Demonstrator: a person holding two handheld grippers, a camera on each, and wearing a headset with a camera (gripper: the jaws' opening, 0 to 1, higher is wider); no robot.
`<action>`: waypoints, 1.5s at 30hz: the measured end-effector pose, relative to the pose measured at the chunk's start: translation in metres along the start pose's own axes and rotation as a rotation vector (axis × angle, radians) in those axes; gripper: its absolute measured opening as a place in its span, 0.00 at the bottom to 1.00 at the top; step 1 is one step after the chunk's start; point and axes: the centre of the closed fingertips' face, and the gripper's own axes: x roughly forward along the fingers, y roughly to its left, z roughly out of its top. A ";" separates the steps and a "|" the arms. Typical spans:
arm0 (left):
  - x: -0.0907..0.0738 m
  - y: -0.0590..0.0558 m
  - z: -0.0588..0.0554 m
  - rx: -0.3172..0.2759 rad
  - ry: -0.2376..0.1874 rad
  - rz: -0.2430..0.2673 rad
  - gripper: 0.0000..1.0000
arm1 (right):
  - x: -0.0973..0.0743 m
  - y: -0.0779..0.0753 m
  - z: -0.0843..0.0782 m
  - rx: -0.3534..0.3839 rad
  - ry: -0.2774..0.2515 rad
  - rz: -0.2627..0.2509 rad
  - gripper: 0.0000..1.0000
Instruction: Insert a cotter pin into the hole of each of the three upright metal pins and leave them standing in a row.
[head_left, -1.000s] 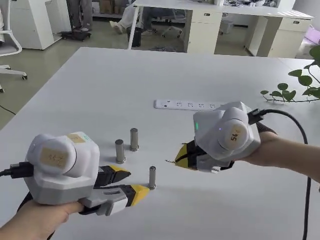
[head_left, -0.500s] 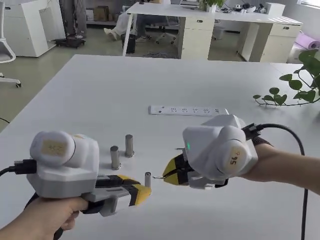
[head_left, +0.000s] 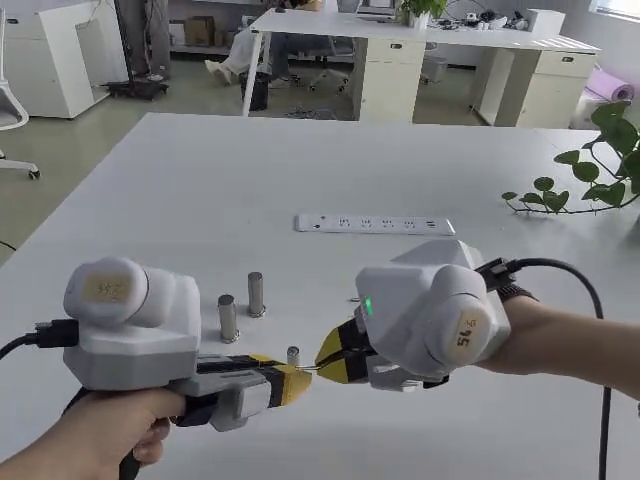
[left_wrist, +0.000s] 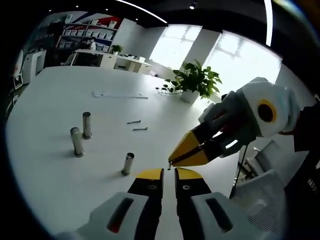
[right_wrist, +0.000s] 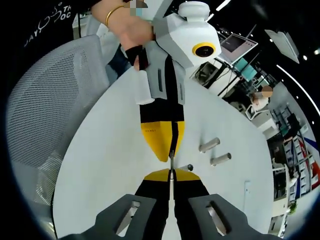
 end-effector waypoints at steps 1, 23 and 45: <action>0.000 0.000 0.000 -0.005 -0.002 -0.003 0.05 | 0.000 0.000 0.000 -0.001 0.001 0.001 0.00; 0.000 0.001 0.001 0.080 -0.019 -0.006 0.00 | 0.004 0.003 0.004 0.044 -0.011 0.006 0.00; -0.007 0.008 -0.003 0.221 0.003 0.019 0.00 | -0.004 -0.001 0.006 0.429 -0.178 0.070 0.07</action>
